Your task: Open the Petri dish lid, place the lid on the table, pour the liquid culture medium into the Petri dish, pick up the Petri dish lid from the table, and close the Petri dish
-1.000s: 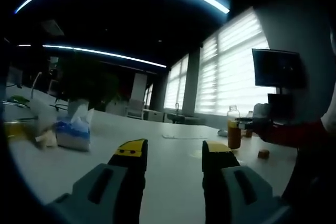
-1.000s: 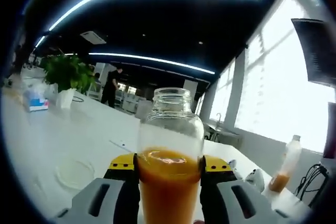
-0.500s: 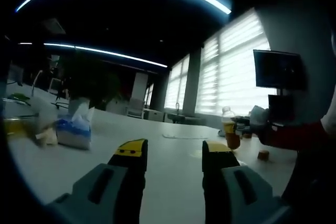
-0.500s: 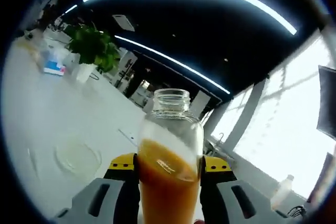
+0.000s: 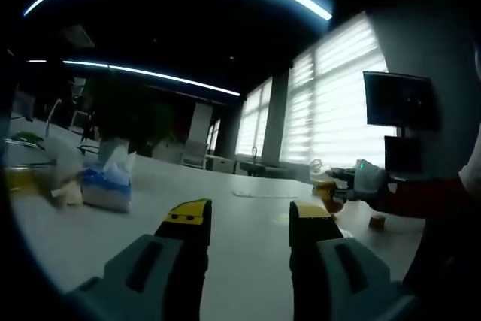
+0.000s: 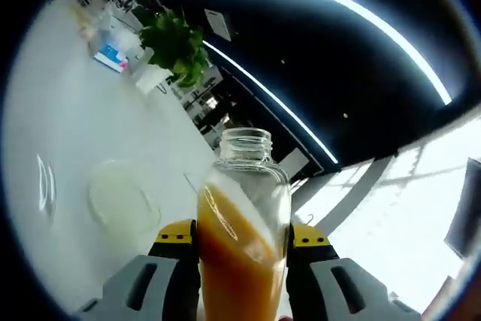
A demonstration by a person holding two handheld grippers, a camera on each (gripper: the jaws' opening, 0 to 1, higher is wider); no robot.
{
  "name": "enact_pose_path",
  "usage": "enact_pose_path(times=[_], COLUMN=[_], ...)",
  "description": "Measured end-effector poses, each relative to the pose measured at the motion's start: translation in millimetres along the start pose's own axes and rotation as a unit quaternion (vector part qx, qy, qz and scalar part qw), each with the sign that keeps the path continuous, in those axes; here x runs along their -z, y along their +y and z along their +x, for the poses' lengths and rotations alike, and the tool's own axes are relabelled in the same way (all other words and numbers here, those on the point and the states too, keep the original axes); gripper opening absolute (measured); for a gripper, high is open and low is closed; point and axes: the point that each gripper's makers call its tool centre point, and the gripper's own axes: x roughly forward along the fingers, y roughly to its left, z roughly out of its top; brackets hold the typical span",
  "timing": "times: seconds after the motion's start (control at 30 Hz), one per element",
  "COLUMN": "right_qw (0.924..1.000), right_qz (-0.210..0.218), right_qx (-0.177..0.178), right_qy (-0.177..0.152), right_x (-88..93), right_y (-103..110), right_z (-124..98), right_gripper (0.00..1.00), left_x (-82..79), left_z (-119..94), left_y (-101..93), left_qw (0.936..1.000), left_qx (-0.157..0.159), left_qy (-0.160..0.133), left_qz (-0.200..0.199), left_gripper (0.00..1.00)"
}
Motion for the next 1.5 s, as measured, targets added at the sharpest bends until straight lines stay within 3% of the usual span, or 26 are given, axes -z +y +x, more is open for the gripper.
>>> enact_pose_path(times=[0.4, 1.0, 1.5], right_qw=[0.9966, 0.9867, 0.9770], right_qz=[-0.080, -0.156, -0.206], right_qx=[-0.017, -0.045, -0.053], right_qy=[0.000, 0.007, 0.015], right_x=[-0.3, 6.8, 16.3], right_y=[18, 39, 47], right_z=[-1, 7, 7], right_gripper=[0.40, 0.40, 0.40], left_x=[-0.5, -7.4, -1.6], left_z=[-1, 1, -2], left_y=[0.6, -4.7, -1.7], left_qw=[1.0000, 1.0000, 1.0000], left_qx=[-0.002, 0.002, -0.002], left_qy=[-0.001, -0.008, -0.004], left_qz=[-0.002, -0.001, -0.004], left_gripper=[0.33, 0.33, 0.33])
